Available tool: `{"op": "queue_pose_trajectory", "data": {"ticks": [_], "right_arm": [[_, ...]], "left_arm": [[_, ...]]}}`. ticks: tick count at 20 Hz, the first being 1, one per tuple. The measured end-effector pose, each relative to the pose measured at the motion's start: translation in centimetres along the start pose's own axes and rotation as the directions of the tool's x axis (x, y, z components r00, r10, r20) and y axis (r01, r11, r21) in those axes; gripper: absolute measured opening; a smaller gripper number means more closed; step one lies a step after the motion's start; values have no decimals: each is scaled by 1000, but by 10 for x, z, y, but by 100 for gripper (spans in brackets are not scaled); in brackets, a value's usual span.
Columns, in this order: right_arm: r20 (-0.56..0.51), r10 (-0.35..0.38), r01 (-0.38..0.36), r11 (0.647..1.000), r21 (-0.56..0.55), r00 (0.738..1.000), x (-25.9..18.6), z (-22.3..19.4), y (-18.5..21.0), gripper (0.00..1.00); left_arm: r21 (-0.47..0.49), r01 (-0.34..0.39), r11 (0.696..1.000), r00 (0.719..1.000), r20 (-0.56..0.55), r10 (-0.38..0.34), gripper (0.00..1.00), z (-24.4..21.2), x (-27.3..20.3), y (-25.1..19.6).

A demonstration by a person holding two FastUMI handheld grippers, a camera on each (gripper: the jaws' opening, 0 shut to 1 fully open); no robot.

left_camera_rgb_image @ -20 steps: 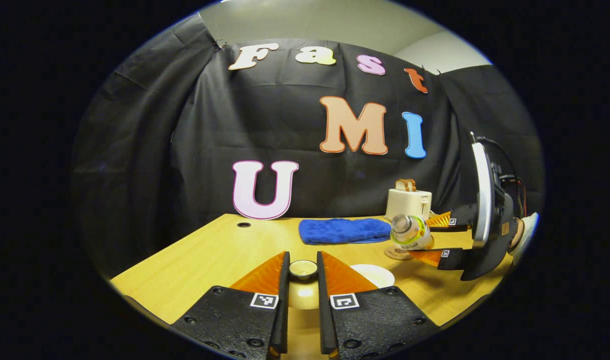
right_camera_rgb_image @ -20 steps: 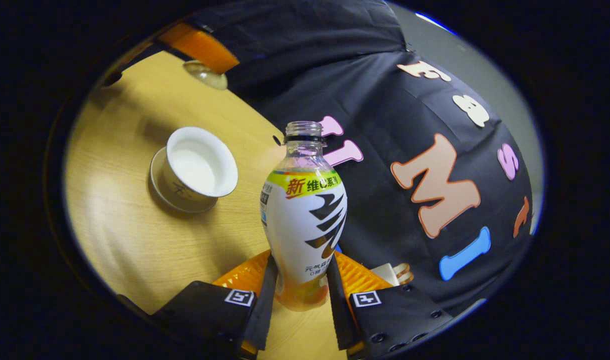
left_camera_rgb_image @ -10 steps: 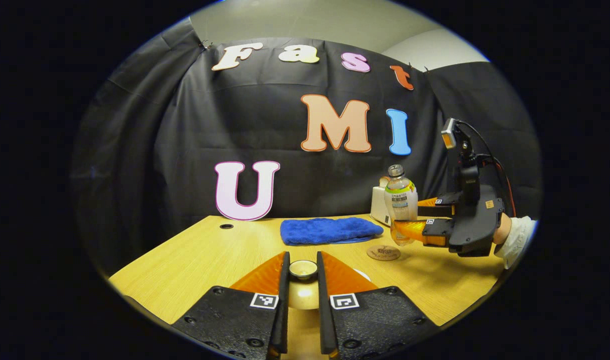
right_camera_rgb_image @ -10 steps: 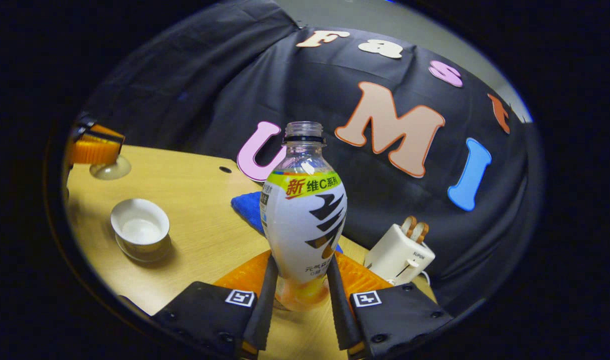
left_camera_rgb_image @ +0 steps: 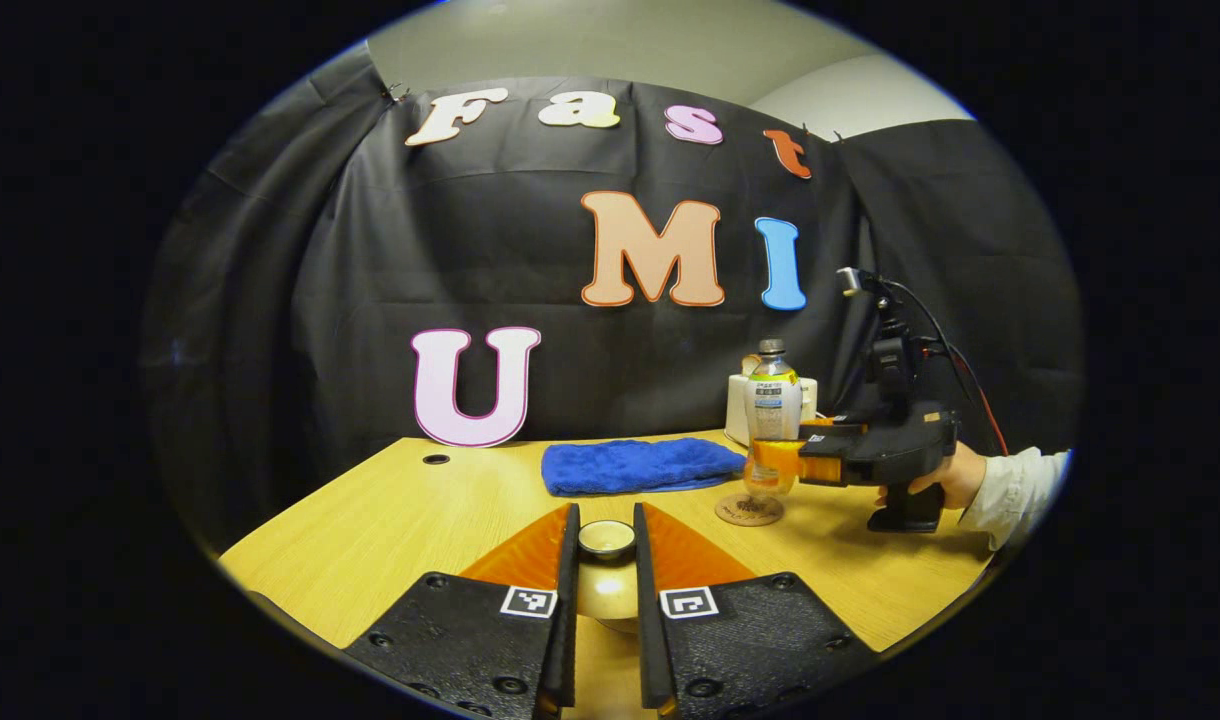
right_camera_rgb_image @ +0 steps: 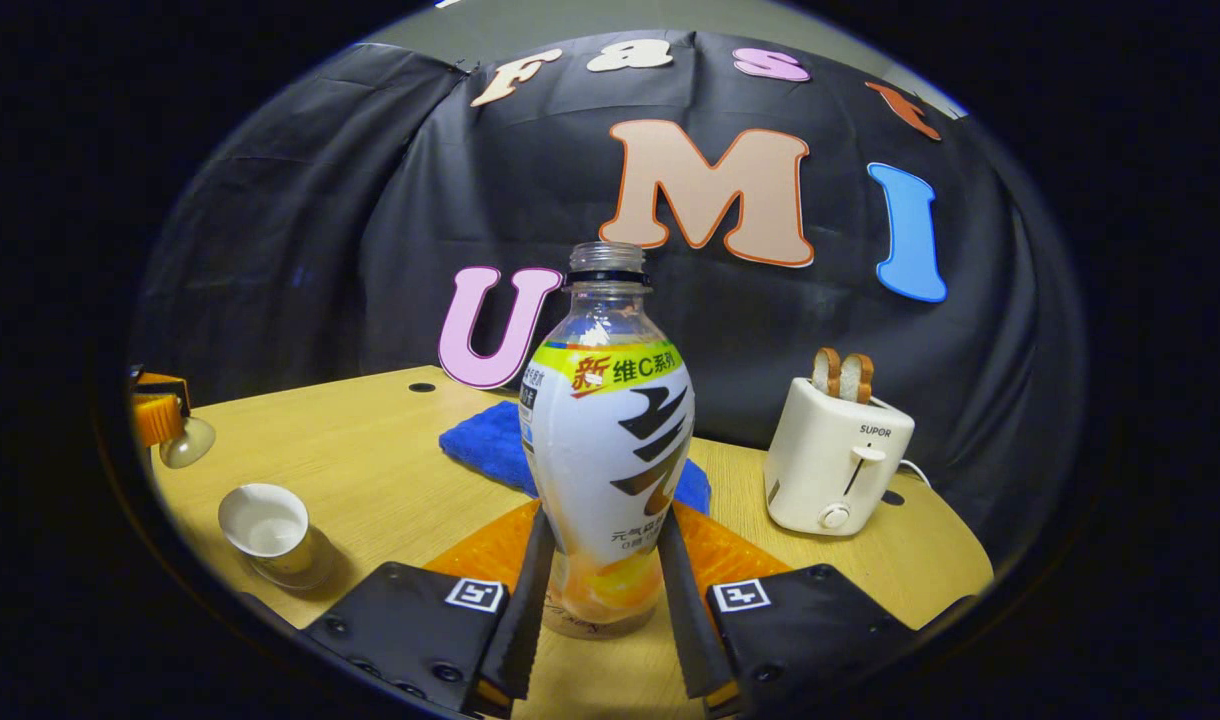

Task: Open the teacup lid with one hand, grasp the water bottle and pour water into the teacup with the other hand; after pouring, place the water bottle on the coaster and then close the teacup lid.

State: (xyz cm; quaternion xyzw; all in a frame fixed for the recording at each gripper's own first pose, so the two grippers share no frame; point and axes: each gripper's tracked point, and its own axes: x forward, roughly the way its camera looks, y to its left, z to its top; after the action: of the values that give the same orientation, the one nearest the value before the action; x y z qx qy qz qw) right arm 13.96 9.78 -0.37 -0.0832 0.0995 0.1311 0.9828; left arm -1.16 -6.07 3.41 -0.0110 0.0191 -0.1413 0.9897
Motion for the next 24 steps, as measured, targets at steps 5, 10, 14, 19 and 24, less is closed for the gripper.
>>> {"op": "queue_pose_trajectory", "data": {"ticks": [5, 10, 14, 19, 24], "right_arm": [[-13, 7, -6, 995, 101, 1000, 17, -13, -1, 60], [-46, -4, 11, 988, 152, 999, 22, -25, -2, 61], [-39, -4, 11, 987, 162, 999, 22, -25, -3, 66], [-31, -13, 16, 992, 126, 999, 16, -26, -8, 76], [-33, -12, 15, 994, 107, 999, 7, -27, -5, 96]], "left_arm": [[0, 4, 1000, 1000, 1, -4, 23, 2, 0, -3], [-2, 7, 1000, 1000, 0, -7, 23, 1, 1, -3], [-3, 8, 1000, 1000, -7, -8, 23, -2, 2, -4], [8, 14, 1000, 1000, -1, -14, 23, 0, 2, -7], [19, 38, 999, 999, -20, -38, 23, -5, 7, -12]]}}
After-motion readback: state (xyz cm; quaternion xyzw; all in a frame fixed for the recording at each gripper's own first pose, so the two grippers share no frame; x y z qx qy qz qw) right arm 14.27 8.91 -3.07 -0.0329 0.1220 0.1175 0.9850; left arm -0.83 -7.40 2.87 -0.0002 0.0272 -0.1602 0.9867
